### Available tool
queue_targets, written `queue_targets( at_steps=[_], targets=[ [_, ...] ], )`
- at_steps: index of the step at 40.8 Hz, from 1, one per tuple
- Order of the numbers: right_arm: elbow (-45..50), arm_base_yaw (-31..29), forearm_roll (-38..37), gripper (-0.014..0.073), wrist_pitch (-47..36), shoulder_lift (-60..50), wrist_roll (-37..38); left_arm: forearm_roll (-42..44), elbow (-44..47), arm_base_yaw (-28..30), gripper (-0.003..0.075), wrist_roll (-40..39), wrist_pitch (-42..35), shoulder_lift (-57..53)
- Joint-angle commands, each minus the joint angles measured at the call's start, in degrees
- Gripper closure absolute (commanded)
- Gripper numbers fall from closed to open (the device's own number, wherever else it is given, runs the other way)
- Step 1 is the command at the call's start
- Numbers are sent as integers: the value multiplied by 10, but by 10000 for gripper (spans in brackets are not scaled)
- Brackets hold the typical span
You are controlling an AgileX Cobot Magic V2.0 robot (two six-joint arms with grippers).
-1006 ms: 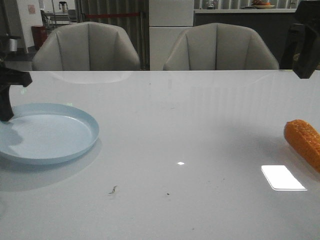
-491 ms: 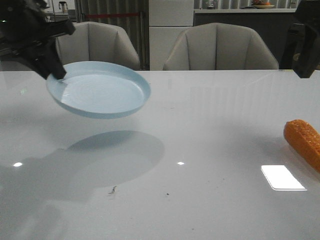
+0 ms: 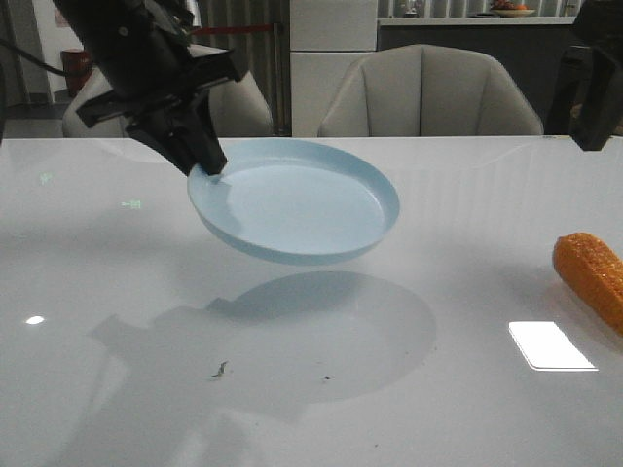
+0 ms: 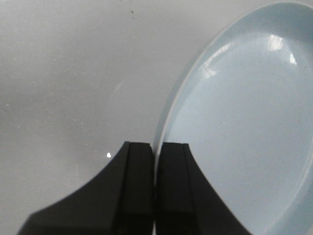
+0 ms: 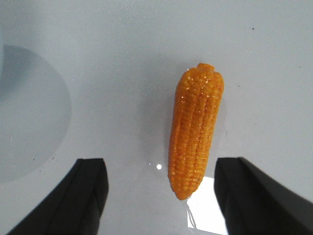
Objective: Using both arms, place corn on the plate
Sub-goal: 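Grip the plate rim with the left gripper and drag it toward the table center, then open the left gripper and lift it away from the plate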
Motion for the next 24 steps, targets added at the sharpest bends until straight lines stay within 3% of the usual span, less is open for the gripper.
queue_targets(
  at_steps=[1,16,20,24],
  targets=[
    [-20,-3,7,30,-24,-19,1,-39,-18,-10,634,-4,0,-12],
    [-20,-3,6,30,-24,-19,1,-48,-18,-16,610,0,20,37],
    [-20,-3,6,30,-24,-19,1,-46,-18,-16,531,3,29,42],
    [-20,-3,6,30,-24,-19,1,-44,-18,-16,386,3,26,42]
  ],
)
